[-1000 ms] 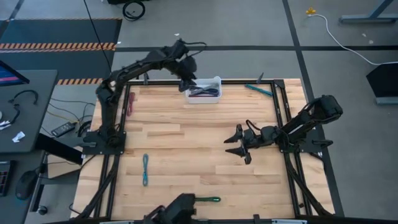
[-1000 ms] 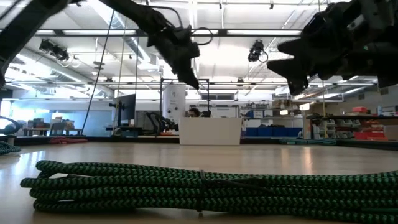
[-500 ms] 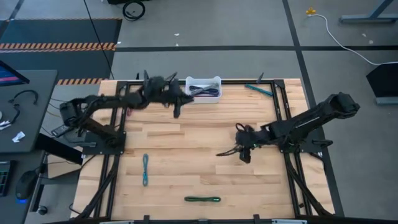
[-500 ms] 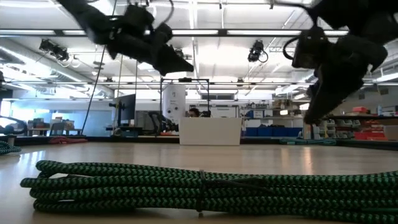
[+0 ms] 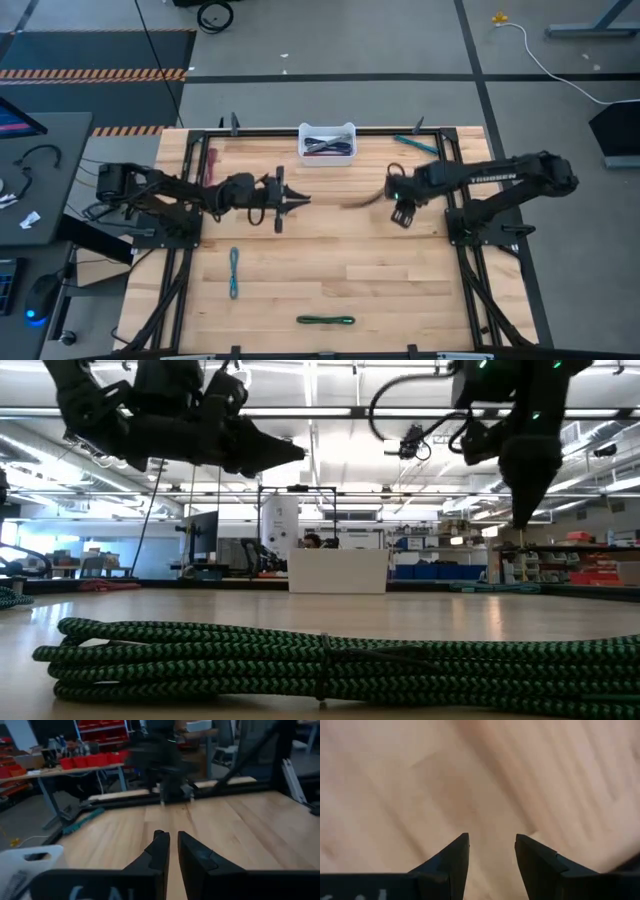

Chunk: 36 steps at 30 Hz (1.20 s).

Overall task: Pick and place USB-C Cables
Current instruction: Put the top light blue charger cable into the white bin

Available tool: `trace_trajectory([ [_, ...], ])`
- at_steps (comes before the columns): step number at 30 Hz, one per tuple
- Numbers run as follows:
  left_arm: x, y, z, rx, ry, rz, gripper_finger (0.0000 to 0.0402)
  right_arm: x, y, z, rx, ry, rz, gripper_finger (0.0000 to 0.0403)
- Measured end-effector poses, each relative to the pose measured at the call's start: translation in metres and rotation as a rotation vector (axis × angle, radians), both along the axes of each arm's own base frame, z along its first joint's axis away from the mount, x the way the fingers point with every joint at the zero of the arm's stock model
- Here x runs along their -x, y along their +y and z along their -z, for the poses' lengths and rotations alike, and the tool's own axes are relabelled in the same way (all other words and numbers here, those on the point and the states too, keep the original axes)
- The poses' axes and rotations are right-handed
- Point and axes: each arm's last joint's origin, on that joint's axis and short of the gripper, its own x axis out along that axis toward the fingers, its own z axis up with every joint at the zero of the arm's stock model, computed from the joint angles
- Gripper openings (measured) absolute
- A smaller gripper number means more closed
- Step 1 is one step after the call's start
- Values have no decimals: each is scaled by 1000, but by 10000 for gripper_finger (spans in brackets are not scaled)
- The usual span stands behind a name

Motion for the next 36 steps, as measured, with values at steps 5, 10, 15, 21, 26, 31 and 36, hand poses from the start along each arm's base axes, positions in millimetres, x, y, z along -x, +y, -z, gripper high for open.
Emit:
trace_trajectory([
  [5,9,-13,15,5,56,30,42,8,-51,3,-5,5,121,165],
  [10,28,-21,33,75,69,-5,40,22,-111,11,7,-43,231,168],
  [15,53,-23,46,148,17,-34,33,39,-161,25,3,15,296,195],
  [21,64,-22,48,175,-37,-76,35,44,-209,43,35,135,310,252],
  [26,64,-23,48,183,-31,-69,32,42,-236,57,51,200,260,271],
  [31,64,-23,48,192,-31,-70,26,46,-255,74,43,234,196,249],
  [36,64,-23,48,203,-32,-70,29,53,-267,85,-6,225,211,194],
])
